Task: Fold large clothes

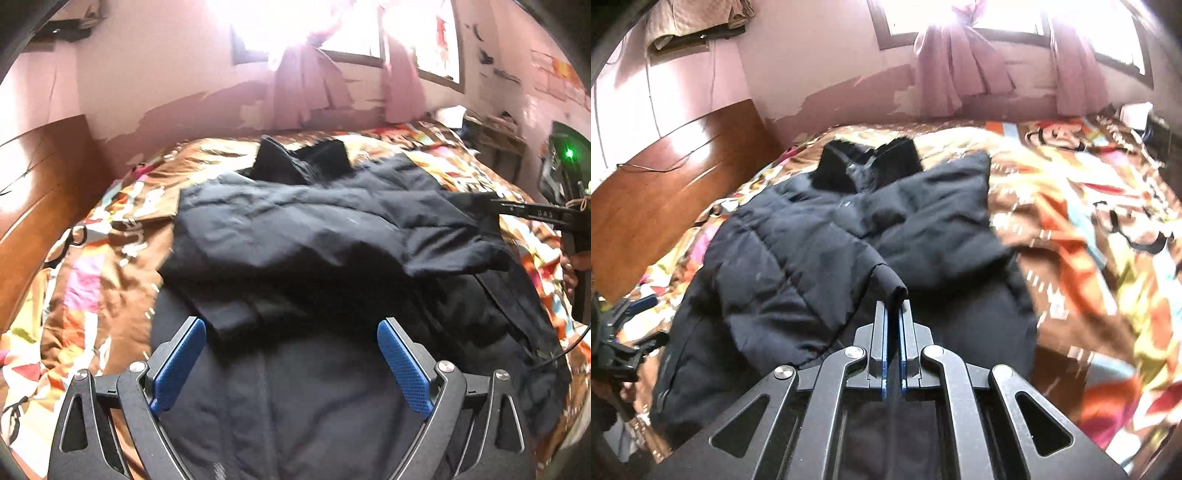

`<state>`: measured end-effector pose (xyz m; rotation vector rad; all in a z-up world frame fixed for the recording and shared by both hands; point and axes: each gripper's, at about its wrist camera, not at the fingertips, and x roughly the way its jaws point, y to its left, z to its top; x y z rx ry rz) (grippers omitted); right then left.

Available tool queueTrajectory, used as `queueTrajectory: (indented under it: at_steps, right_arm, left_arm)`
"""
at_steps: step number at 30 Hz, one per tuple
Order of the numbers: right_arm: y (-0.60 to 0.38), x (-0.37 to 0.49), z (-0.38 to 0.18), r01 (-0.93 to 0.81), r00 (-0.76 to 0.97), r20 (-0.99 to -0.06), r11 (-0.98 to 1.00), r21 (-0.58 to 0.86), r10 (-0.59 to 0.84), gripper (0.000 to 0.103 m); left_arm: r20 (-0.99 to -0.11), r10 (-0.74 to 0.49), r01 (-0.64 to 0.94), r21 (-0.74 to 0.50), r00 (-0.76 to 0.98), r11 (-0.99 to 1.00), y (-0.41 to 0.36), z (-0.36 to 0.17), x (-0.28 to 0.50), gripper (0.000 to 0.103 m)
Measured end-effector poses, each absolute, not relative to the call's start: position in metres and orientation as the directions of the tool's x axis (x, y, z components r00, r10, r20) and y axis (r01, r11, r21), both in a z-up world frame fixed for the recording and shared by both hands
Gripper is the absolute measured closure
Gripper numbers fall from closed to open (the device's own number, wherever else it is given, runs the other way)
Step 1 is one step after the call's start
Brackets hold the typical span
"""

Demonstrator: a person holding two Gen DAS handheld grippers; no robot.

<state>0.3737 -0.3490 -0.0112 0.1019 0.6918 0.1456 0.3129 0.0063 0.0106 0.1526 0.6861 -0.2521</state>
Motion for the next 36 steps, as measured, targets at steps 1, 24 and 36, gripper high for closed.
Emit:
queueTrajectory:
  at_steps: [1,24,36]
  right_arm:
    - [-0.351,0.384,-0.007,-0.085,0.769,-0.624,0.990,0.109,0.135,0.098]
    - [-0.351,0.477,0.005,0.001,0.732,-0.680,0.998,0.055,0.037,0.041]
    - [-0.279,0.556,-0.030,-0.249,0.525,-0.810,0.957,0.150,0.263,0.041]
  left_arm:
    - [-0.635,-0.177,0.270,0.052,0.752,0.961,0.008,0.015,0.322,0.009]
    - [-0.794,-0.160,0.152,-0.086,0.587,0.985,-0.015,0.020,0.483,0.009]
    - [-0.803,-0.223,0.185,-0.143,0.553,0.972,-0.030,0.008,0.544,0.009]
